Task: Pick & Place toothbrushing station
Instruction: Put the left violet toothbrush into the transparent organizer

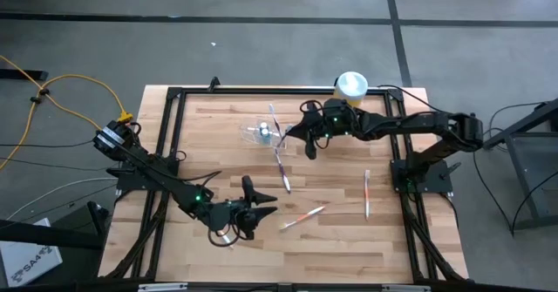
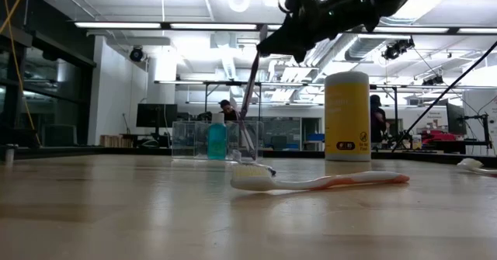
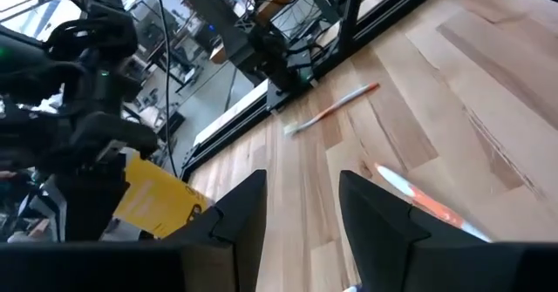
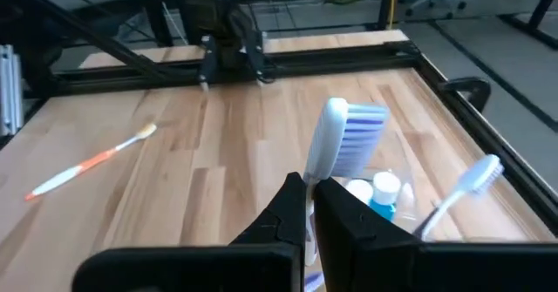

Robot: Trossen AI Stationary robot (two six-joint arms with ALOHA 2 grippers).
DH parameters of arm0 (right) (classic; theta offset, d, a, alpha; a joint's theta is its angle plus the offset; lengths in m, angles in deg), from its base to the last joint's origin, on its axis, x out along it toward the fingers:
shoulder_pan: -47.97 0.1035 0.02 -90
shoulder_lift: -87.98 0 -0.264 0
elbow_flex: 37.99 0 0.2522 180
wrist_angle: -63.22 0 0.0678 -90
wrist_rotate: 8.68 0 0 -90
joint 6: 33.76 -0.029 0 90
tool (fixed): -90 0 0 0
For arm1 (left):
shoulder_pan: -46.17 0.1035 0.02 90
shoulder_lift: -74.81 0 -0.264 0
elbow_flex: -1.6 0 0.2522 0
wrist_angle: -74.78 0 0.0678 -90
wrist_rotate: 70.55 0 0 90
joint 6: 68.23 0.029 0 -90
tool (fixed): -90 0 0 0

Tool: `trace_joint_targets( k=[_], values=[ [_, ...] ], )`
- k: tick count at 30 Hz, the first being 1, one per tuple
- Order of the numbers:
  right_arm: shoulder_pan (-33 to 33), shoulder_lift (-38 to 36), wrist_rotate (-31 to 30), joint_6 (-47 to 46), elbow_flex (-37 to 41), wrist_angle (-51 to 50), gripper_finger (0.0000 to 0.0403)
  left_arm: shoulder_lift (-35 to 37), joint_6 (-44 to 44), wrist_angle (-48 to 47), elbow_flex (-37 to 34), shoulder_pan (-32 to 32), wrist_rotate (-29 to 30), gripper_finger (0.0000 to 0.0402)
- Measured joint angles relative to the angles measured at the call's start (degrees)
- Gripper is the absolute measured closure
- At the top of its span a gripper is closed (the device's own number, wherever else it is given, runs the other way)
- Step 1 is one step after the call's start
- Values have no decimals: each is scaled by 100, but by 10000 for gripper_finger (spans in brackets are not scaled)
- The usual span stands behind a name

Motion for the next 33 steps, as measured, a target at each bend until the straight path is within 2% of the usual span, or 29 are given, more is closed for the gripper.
trace_joint_targets(
  k=[10, 13, 21, 28, 33],
  values=[
    [-91, 15, -156, 755, -1456, -1902, 400, 2, -32, -4, 1, 0, 472, 263],
    [-167, 15, -124, 891, -1684, -2272, 400, 2, -72, -7, 1, -2, 511, 263],
    [-704, 232, 472, 736, -1690, -2243, 400, 2, -168, -20, 2, 0, 509, 263],
    [-1084, 718, 1068, 516, -1691, -1774, 400, 4, -181, -136, 2, -2, 509, 263],
    [-1156, 1139, 1265, 375, -1691, -1675, 400, 7, -181, -277, 2, -2, 535, 263]
  ],
)
